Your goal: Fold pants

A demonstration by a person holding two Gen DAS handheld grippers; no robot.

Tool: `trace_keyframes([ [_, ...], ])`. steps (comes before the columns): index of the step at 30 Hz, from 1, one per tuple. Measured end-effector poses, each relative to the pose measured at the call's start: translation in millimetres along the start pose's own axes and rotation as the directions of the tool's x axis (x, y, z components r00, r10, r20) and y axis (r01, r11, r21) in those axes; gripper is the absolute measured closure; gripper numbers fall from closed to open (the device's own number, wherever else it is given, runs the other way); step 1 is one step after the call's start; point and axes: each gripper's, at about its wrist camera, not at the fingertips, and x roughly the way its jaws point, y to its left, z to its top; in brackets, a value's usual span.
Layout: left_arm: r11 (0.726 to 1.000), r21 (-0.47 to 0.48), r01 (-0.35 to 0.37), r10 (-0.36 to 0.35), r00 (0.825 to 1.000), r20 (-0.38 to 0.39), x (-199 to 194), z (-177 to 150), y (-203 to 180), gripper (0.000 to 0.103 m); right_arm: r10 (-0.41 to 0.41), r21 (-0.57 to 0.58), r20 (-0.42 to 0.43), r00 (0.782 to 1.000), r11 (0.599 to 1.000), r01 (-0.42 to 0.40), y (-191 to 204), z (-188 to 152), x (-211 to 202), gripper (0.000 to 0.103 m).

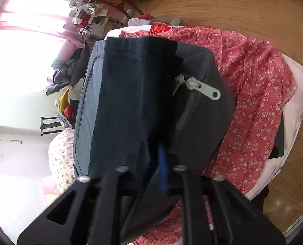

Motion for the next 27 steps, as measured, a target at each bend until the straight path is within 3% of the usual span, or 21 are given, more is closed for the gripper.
trace_keyframes([
  [1,1.0,0.005,0.01,-0.01,0.999,0.053,-15.1,2.3,4.9,0.058,0.007,0.001,0.008,1.0,1.0,-0.007,-1.1,0.0,-3.2,0.054],
  [4,1.0,-0.001,0.0,0.0,0.993,0.122,-37.7,14.5,13.0,0.05,0.028,0.003,0.027,0.999,1.0,-0.028,-2.0,1.5,-10.2,0.053],
  [6,0.999,-0.034,-0.011,0.014,0.993,0.119,-40.9,25.9,18.7,0.048,0.031,0.011,0.043,0.999,0.999,-0.031,-1.4,2.7,-12.6,0.053],
  [9,0.995,-0.075,0.069,-0.063,0.995,0.082,-37.7,37.9,17.0,0.046,0.038,0.023,0.073,0.997,0.999,-0.039,-2.2,2.1,-18.1,0.053],
  [12,0.995,0.038,0.095,-0.098,0.991,0.087,-35.4,37.8,-3.9,0.033,0.052,0.038,0.158,0.986,0.998,-0.059,-8.4,4.2,-33.4,0.051],
  [14,0.981,0.172,0.088,-0.106,0.99,0.095,-28.0,35.9,-30.3,0.028,0.043,0.054,0.195,0.98,0.997,-0.055,-14.5,6.9,-40.0,0.046],
  [17,0.969,0.244,0.043,-0.061,0.996,0.066,-9.2,35.2,-47.9,0.025,0.04,0.083,0.211,0.977,0.995,-0.058,-24.8,13.3,-44.5,0.046],
  [19,0.964,0.262,-0.052,0.051,0.999,0.011,13.5,32.8,-48.7,0.024,0.042,0.098,0.223,0.974,0.993,-0.065,-31.4,16.6,-47.1,0.046],
  [21,0.964,0.251,-0.085,0.095,0.995,-0.029,30.2,27.0,-37.8,0.028,0.048,0.117,0.229,0.972,0.99,-0.076,-36.5,21.6,-46.7,0.046],
  [27,0.97,0.243,-0.029,0.027,1.0,0.012,12.2,23.5,-45.4,0.024,0.118,0.189,0.237,0.964,0.968,-0.165,-41.2,40.5,-35.1,0.043],
])
